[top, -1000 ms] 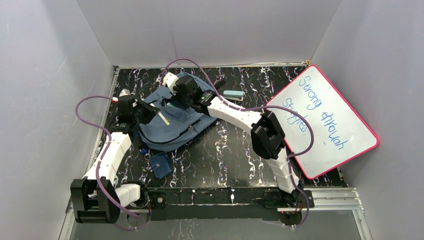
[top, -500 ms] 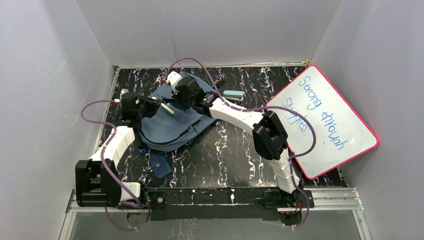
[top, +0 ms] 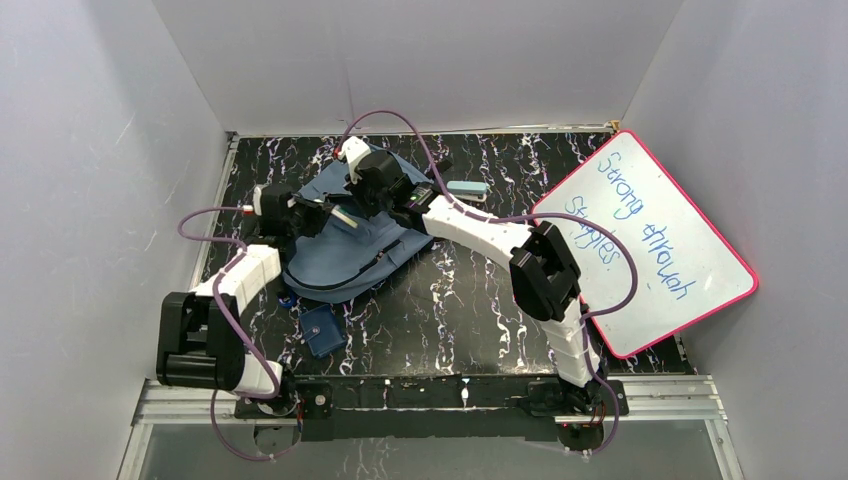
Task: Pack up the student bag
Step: Place the stationery in the student bag.
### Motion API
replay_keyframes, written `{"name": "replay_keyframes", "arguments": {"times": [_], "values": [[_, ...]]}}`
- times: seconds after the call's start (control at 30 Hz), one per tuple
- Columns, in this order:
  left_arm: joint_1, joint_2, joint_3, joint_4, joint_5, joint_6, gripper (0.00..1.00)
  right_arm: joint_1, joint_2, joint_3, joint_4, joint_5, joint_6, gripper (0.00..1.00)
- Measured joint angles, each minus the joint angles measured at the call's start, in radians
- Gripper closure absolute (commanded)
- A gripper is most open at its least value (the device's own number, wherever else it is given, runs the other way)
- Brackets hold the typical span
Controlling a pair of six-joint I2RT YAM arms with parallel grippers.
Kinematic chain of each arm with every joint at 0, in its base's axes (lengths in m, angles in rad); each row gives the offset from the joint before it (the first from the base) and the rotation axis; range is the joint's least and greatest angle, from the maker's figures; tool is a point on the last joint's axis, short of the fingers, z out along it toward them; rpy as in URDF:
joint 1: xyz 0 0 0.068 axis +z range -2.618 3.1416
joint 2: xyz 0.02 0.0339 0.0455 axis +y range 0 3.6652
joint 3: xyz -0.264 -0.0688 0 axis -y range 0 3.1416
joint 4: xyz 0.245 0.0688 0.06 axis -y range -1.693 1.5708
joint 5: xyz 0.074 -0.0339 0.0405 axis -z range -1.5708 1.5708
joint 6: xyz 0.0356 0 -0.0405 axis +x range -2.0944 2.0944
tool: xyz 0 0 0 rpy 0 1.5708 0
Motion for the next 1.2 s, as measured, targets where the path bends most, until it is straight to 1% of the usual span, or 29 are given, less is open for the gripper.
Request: {"name": "replay_keyframes", "arguments": {"times": [0.2,0.33,0.57,0.83,1.2], "values": [[-0.068,0.012,0.0,0.006,-0.032,-0.014,1.0,0.0,-0.007,0.0,0.0,0.0,0.022,1.0],[-0.087,0.029,0.002,0.022,-0.042,-0.026,1.0,0.0,-0.007,-0.001,0.0,-0.003,0.031,1.0],[-0.088,0.06,0.011,0.044,-0.037,-0.045,1.0,-0.003,-0.015,-0.006,0.003,-0.008,0.042,1.0],[-0.082,0.108,0.076,0.062,-0.037,-0.048,1.0,-0.006,-0.026,-0.019,0.005,-0.023,0.049,1.0],[-0.066,0.194,0.09,0.111,0.014,-0.075,1.0,-0.006,-0.026,-0.02,0.006,-0.031,0.067,1.0]]}}
